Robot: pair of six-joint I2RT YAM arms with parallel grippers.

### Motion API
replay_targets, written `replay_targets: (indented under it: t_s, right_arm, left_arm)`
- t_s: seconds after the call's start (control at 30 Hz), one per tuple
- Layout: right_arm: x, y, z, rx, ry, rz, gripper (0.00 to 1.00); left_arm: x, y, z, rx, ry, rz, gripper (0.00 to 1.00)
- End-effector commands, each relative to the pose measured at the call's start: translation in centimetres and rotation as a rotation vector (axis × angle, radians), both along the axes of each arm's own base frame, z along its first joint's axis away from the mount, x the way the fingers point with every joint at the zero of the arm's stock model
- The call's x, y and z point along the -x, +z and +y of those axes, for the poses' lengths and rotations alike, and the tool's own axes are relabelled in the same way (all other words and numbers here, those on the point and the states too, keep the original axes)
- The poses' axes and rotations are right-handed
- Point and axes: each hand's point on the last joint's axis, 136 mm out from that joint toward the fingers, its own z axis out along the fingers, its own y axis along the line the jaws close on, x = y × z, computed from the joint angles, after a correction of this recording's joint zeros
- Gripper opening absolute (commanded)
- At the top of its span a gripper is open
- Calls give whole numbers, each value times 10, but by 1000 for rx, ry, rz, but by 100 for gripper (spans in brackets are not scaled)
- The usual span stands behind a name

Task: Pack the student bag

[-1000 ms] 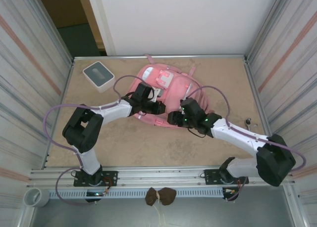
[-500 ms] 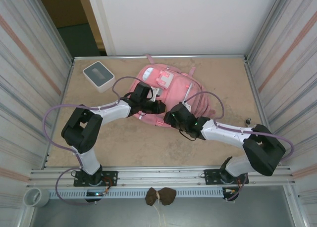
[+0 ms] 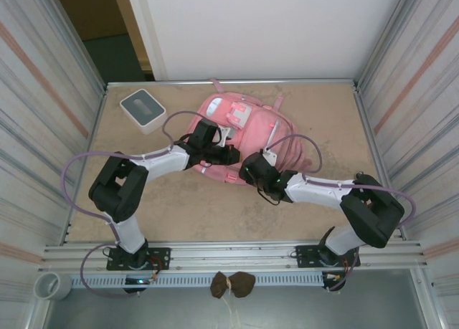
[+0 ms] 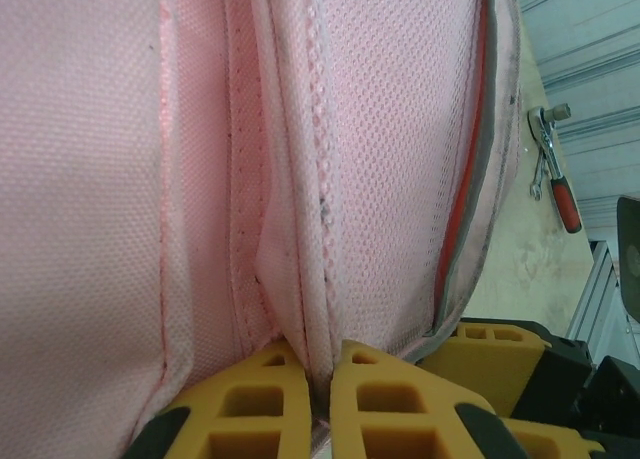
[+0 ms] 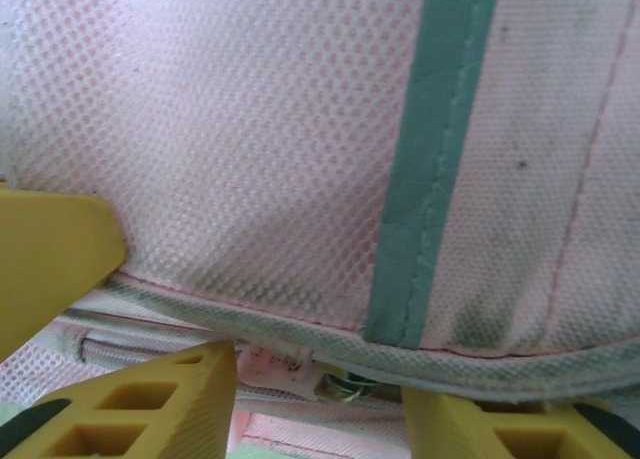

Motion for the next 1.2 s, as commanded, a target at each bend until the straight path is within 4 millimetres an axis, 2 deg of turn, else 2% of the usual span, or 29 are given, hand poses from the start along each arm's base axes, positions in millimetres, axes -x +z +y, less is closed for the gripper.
replay_targets:
  t_s: [0.0, 0.23, 0.4, 0.5, 0.9, 1.17]
  right_arm:
    - [-6, 0, -4, 10, -48, -31, 40]
    - [-4, 4, -12, 61, -22, -67, 21]
    - [-4, 5, -15, 107, 25, -100, 12]
    - [-5, 4, -12, 123, 65, -124, 12]
    - [-12, 6, 2, 123, 147, -197, 24]
    - [-19, 9, 2, 108, 129, -245, 23]
  left_arm:
    - [14, 41, -13, 108, -90, -64, 0]
    - [11, 41, -10, 108, -87, -67, 0]
    - [9, 39, -7, 108, -87, -62, 0]
    - [10, 38, -5, 107, -88, -59, 0]
    - [11, 36, -6, 108, -99, -52, 0]
    - [12, 34, -6, 106, -99, -51, 0]
